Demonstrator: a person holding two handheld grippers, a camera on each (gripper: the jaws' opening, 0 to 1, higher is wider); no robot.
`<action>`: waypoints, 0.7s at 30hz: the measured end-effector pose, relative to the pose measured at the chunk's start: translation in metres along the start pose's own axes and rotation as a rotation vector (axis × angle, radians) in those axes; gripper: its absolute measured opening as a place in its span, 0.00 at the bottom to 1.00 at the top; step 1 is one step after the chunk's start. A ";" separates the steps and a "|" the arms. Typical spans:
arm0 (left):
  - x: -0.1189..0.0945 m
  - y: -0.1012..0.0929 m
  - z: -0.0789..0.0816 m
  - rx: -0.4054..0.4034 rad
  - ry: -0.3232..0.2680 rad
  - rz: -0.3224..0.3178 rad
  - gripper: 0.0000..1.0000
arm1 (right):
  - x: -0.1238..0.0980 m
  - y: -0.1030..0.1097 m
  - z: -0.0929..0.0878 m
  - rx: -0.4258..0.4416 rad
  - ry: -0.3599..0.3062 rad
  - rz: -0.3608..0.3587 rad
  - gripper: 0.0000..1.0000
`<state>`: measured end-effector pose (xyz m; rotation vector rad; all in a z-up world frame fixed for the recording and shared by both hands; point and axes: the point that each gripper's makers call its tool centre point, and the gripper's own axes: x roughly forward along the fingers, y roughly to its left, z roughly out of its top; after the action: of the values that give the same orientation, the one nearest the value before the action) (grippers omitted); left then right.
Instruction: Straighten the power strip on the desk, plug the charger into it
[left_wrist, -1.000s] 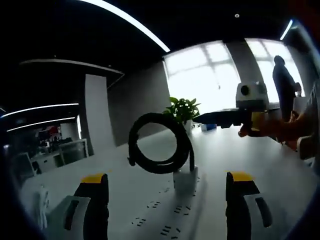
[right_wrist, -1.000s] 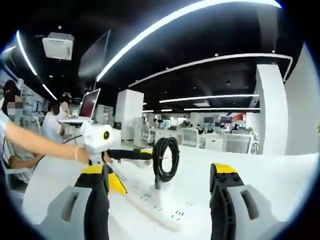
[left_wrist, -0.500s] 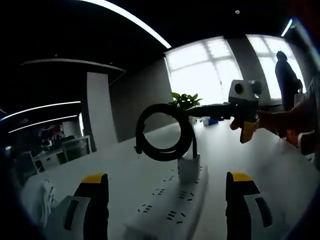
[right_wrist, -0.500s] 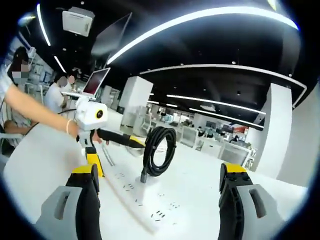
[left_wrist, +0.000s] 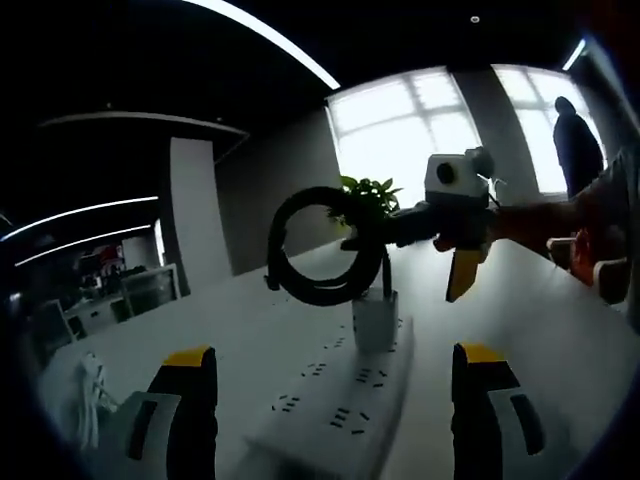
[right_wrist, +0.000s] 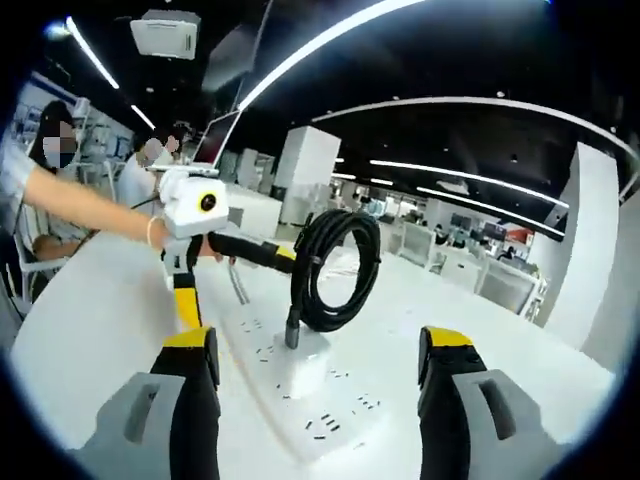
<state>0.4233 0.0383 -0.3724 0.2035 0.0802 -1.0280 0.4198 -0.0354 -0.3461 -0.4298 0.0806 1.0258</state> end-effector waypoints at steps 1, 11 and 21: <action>0.000 0.001 -0.001 -0.003 0.002 0.001 0.99 | 0.002 0.000 -0.003 -0.013 0.018 0.009 0.73; 0.000 0.003 -0.003 -0.027 -0.003 -0.004 0.99 | 0.016 0.003 -0.008 0.073 0.075 0.130 0.53; -0.001 0.005 -0.001 -0.043 -0.020 -0.003 0.99 | 0.028 0.008 -0.002 0.028 0.107 0.174 0.47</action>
<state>0.4268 0.0419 -0.3728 0.1542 0.0849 -1.0301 0.4280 -0.0105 -0.3581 -0.4577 0.2311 1.1714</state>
